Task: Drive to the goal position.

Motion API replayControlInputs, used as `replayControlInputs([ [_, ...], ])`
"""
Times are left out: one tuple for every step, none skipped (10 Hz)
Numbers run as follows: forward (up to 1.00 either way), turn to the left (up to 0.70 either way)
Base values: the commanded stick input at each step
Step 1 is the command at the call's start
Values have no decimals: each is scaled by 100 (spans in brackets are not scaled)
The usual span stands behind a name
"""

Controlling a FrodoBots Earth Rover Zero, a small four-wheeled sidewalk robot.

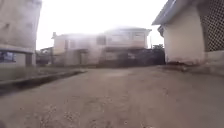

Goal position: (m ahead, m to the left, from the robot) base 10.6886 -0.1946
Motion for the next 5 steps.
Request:
replayControlInputs([
  [100, 0],
  [100, 0],
  [100, 0],
  [100, 0],
  [100, 0],
])
